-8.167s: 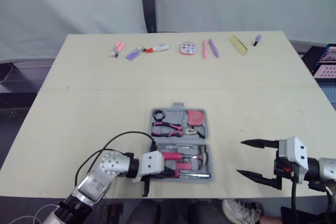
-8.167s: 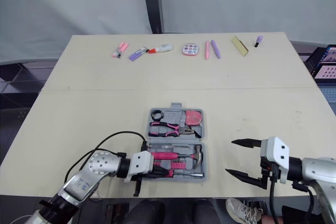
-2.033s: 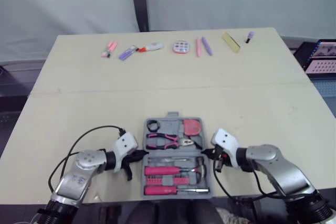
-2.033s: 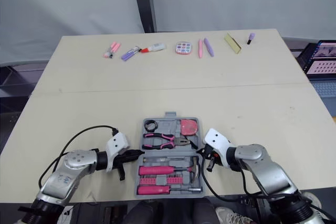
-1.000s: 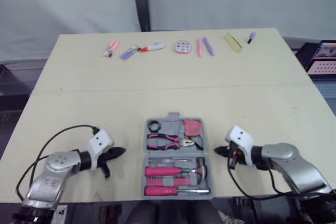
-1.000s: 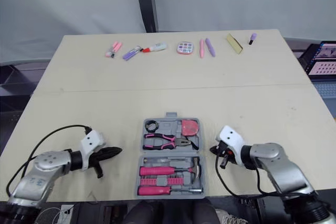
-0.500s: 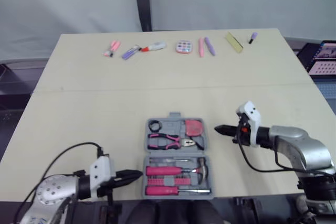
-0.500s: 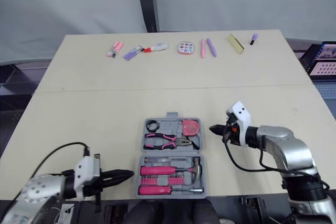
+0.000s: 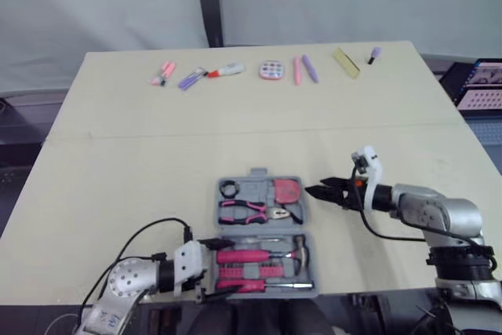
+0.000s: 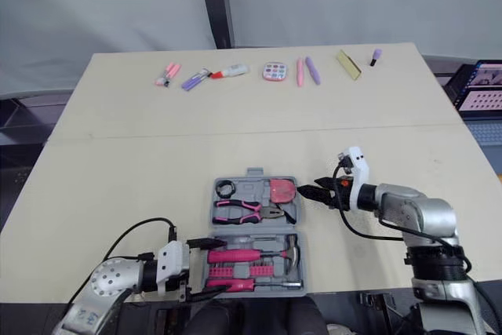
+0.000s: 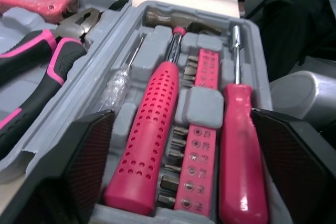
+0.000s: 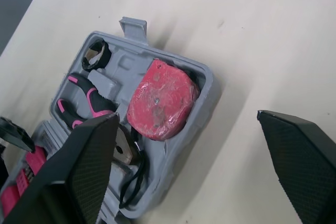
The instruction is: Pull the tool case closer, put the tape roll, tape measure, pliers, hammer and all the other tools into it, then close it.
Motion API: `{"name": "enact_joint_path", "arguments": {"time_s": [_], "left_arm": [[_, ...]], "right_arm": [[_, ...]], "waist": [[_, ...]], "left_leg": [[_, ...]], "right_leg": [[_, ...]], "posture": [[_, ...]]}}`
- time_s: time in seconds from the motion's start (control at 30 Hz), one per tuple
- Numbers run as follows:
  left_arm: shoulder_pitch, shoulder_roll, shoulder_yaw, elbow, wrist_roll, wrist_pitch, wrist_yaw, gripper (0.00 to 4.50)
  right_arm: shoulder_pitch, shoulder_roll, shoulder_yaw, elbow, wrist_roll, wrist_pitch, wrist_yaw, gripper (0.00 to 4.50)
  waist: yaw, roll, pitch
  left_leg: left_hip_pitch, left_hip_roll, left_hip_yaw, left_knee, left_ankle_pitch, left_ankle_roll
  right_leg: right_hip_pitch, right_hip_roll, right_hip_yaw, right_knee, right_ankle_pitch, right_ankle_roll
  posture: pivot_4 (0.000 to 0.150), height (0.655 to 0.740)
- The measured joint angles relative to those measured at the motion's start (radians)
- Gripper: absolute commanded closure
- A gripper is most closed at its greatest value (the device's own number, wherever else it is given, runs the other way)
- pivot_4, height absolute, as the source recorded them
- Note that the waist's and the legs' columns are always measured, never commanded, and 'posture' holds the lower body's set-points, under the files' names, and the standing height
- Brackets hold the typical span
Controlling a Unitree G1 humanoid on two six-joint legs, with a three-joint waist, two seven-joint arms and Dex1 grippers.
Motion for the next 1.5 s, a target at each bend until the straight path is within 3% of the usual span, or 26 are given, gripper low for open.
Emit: {"name": "enact_joint_path", "arguments": {"time_s": [0.03, 0.13, 0.37, 1.03, 1.5], "left_arm": [[-0.002, -0.004, -0.001, 0.011, 0.004, -0.008, 0.007, 0.05], [-0.007, -0.029, -0.005, 0.016, 0.0, -0.02, 0.014, 0.9], [-0.012, -0.041, -0.015, 0.009, -0.007, 0.007, 0.026, 4.46], [0.003, 0.006, -0.032, 0.001, 0.001, 0.047, 0.028, 4.46], [-0.005, 0.012, -0.039, 0.007, 0.022, 0.037, 0.046, 4.46]], "right_arm": [[-0.008, 0.009, -0.003, 0.012, 0.001, 0.0, -0.007, 0.0], [-0.024, 0.031, -0.02, 0.037, 0.003, -0.001, -0.028, 0.0], [-0.008, 0.029, -0.028, 0.031, 0.01, 0.003, -0.035, 0.0], [-0.071, 0.043, 0.0, 0.191, 0.033, 0.001, 0.019, 0.0], [-0.156, 0.126, 0.086, 0.34, -0.013, -0.051, 0.089, 0.0]], "waist": [[0.001, 0.0, 0.0], [0.002, 0.0, 0.0], [0.0, 0.0, 0.0], [-0.001, 0.001, 0.0], [-0.003, 0.002, -0.001]], "left_leg": [[0.0, 0.0, 0.0, 0.0, 0.0, 0.0], [0.0, -0.001, 0.0, 0.0, 0.0, 0.0], [0.0, 0.0, 0.0, 0.0, 0.0, 0.0], [0.0, 0.0, 0.0, 0.0, 0.0, 0.0], [0.0, 0.0, 0.0, 0.0, 0.0, 0.0]], "right_leg": [[0.0, 0.0, 0.0, 0.0, 0.0, 0.0], [0.0, -0.001, 0.0, 0.0, 0.0, 0.0], [0.0, -0.001, 0.0, 0.0, 0.0, 0.0], [0.0, -0.001, 0.0, 0.0, 0.0, 0.0], [0.0, -0.001, 0.0, 0.0, 0.0, 0.0]], "posture": [[0.15, 0.74], [0.15, 0.74], [0.15, 0.74], [0.15, 0.74], [0.15, 0.74]]}}
